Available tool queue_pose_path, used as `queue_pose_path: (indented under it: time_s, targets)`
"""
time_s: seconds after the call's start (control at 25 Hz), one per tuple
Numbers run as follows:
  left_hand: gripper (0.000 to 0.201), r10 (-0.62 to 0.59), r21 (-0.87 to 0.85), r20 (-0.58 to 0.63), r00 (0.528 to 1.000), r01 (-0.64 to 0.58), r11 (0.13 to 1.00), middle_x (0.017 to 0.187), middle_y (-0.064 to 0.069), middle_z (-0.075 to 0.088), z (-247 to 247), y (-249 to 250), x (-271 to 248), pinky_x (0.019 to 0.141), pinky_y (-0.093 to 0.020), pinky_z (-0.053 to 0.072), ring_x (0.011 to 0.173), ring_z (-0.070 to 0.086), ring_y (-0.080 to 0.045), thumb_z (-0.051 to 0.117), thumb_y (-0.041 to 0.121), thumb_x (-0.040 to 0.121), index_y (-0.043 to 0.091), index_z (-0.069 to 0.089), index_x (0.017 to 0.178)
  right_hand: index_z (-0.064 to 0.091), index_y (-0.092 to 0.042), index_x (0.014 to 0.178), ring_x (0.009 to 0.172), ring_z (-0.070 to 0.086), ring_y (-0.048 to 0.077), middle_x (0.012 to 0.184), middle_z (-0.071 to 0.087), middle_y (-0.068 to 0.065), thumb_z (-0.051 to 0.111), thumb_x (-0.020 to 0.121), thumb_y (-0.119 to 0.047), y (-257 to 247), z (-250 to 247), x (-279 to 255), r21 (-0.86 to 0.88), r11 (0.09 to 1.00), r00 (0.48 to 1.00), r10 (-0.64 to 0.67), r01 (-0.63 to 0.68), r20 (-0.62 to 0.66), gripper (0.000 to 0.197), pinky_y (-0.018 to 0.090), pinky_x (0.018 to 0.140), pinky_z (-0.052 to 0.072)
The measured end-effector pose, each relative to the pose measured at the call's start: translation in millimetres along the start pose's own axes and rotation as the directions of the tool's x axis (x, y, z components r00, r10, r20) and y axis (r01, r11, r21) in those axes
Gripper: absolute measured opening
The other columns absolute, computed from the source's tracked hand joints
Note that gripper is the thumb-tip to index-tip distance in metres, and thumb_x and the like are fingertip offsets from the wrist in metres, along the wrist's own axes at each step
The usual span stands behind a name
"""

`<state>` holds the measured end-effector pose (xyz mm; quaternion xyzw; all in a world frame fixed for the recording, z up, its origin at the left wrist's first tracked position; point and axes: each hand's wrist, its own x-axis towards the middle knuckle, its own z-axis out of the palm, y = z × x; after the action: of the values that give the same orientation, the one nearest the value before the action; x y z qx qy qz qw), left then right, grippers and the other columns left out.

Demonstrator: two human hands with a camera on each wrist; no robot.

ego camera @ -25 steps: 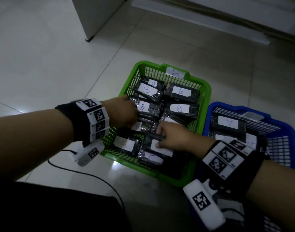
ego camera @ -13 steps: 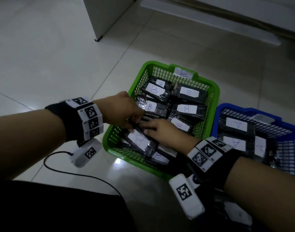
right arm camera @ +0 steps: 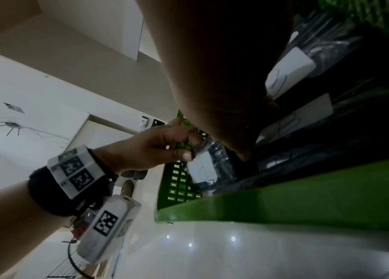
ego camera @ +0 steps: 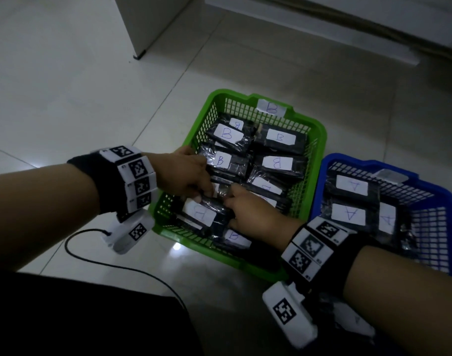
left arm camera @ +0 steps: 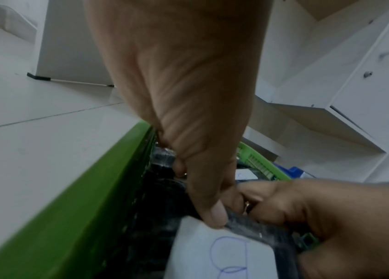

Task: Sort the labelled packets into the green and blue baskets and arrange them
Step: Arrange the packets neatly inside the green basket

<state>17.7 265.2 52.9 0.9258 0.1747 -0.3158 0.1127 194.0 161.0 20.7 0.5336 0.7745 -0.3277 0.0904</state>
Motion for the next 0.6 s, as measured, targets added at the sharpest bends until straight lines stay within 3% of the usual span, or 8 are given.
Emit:
queue_pose_path:
  time_s: [0.08, 0.2, 0.32, 0.44, 0.52, 0.6]
  targets:
    - [0.030, 0.025, -0.029, 0.013, 1.000, -0.024, 0.999, 0.122, 0.020, 0.053, -1.9, -3.5, -0.7, 0.104, -0.036, 0.020, 0.122, 0.033, -0.010, 0.046, 0.042, 0.094, 0.038, 0.052, 0.123, 0.066, -0.003, 0.107, 0.102, 0.054, 0.029, 0.127, 0.039, 0.010, 0.064, 0.085, -0.015, 4.1, 2.4, -1.5, 0.009, 1.000, 1.000, -0.021, 0.021, 0.004, 0.025, 0.033, 0.077, 0.048]
    - [0.028, 0.106, -0.140, -0.122, 0.987, -0.123, 0.982, 0.116, 0.004, 0.061, 1.9, -16.2, -1.8, 0.100, -0.039, 0.037, 0.109, 0.055, -0.020, 0.050, 0.034, 0.093, 0.024, 0.059, 0.118, 0.067, -0.023, 0.115, 0.114, 0.052, 0.026, 0.136, 0.041, 0.006, 0.061, 0.088, -0.020, 9.9, 6.9, -9.8, 0.027, 0.990, 0.988, -0.141, 0.139, 0.069, 0.028, 0.032, 0.085, 0.049]
    - [0.025, 0.101, -0.213, -0.159, 0.982, -0.134, 0.968, 0.111, -0.003, 0.063, 2.5, -19.1, -1.0, 0.094, -0.039, 0.042, 0.101, 0.058, -0.025, 0.054, 0.025, 0.093, 0.015, 0.061, 0.114, 0.046, -0.043, 0.135, 0.121, 0.043, 0.028, 0.137, 0.039, 0.009, 0.044, 0.097, -0.020, 8.9, 7.5, -18.4, -0.159, 0.949, 0.958, -0.252, 0.272, 0.135, 0.044, 0.031, 0.081, 0.043]
    - [0.026, 0.088, -0.199, -0.132, 0.987, -0.113, 0.973, 0.115, -0.005, 0.061, 2.2, -16.1, 2.0, 0.096, -0.035, 0.040, 0.105, 0.056, -0.024, 0.052, 0.023, 0.094, 0.013, 0.060, 0.117, 0.027, -0.042, 0.145, 0.120, 0.039, 0.031, 0.139, 0.031, 0.013, 0.035, 0.100, -0.015, 6.2, 6.5, -24.3, -0.329, 0.890, 0.946, -0.270, 0.316, 0.180, 0.052, 0.033, 0.073, 0.033]
    - [0.026, 0.068, -0.247, -0.154, 0.986, -0.105, 0.963, 0.113, -0.006, 0.062, 1.8, -15.4, 2.1, 0.092, -0.032, 0.041, 0.102, 0.057, -0.024, 0.050, 0.024, 0.094, 0.013, 0.061, 0.115, 0.033, -0.040, 0.142, 0.124, 0.037, 0.031, 0.142, 0.029, 0.012, 0.038, 0.099, -0.016, 8.3, 10.5, -23.6, -0.297, 0.911, 0.956, -0.250, 0.286, 0.152, 0.049, 0.035, 0.081, 0.040]
    - [0.034, 0.074, -0.246, -0.190, 0.979, -0.120, 0.962, 0.109, -0.006, 0.064, 3.4, -15.1, 3.4, 0.090, -0.033, 0.042, 0.099, 0.059, -0.025, 0.044, 0.032, 0.092, 0.012, 0.062, 0.113, 0.043, -0.037, 0.137, 0.123, 0.039, 0.029, 0.136, 0.038, 0.009, 0.042, 0.098, -0.021, 13.1, 12.7, -20.6, -0.223, 0.938, 0.960, -0.240, 0.267, 0.142, 0.042, 0.036, 0.090, 0.044]
